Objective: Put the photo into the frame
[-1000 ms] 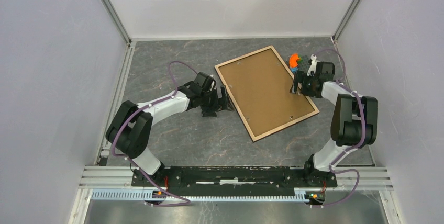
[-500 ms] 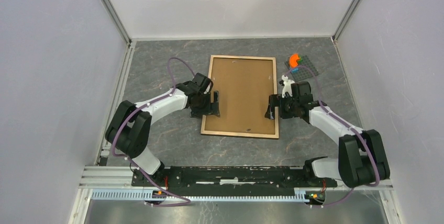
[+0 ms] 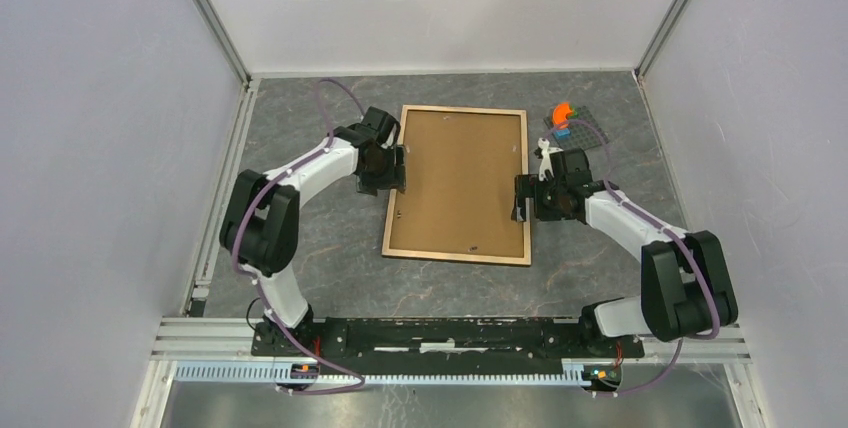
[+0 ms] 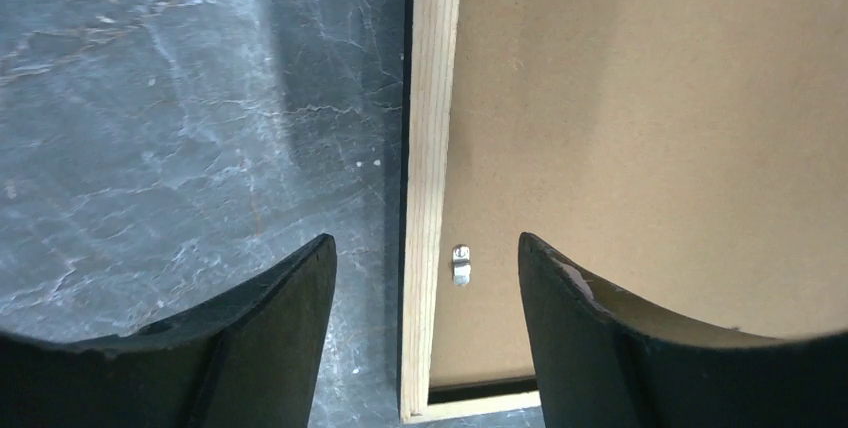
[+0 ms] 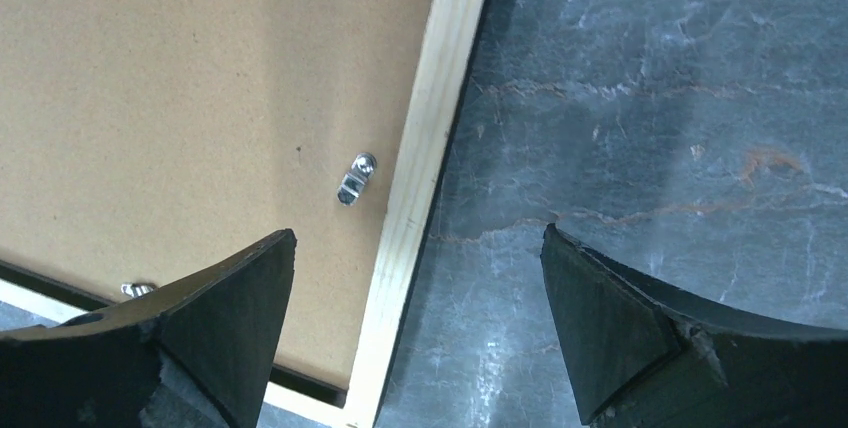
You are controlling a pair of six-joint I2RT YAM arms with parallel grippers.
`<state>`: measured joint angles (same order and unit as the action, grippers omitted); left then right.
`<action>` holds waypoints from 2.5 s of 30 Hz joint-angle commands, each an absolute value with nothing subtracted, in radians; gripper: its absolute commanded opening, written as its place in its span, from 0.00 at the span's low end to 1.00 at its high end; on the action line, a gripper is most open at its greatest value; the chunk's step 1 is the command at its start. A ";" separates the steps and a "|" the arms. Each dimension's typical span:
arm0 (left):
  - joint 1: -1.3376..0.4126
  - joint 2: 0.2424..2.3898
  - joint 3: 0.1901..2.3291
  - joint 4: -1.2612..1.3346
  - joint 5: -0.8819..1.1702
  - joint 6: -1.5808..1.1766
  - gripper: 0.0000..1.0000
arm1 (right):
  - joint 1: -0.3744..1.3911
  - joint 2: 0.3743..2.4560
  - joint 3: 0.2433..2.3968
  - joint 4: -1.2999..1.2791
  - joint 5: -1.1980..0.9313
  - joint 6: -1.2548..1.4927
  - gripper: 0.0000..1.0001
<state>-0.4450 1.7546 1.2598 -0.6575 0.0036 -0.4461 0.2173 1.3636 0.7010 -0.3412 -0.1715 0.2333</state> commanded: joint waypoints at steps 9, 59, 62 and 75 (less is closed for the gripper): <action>-0.459 1.871 1.258 -0.681 -0.088 -0.368 0.58 | 0.362 1.476 0.827 -0.359 0.084 0.243 0.78; -0.456 1.750 1.082 -0.691 0.020 -0.372 0.50 | 0.768 1.399 0.759 -0.240 -0.109 0.192 0.85; -0.454 1.747 1.080 -0.689 0.014 -0.371 0.50 | 0.773 1.417 0.754 -0.223 -0.189 0.133 0.85; -0.447 1.747 1.077 -0.679 0.025 -0.370 0.50 | 0.834 1.426 0.730 -0.278 -0.196 -0.087 0.82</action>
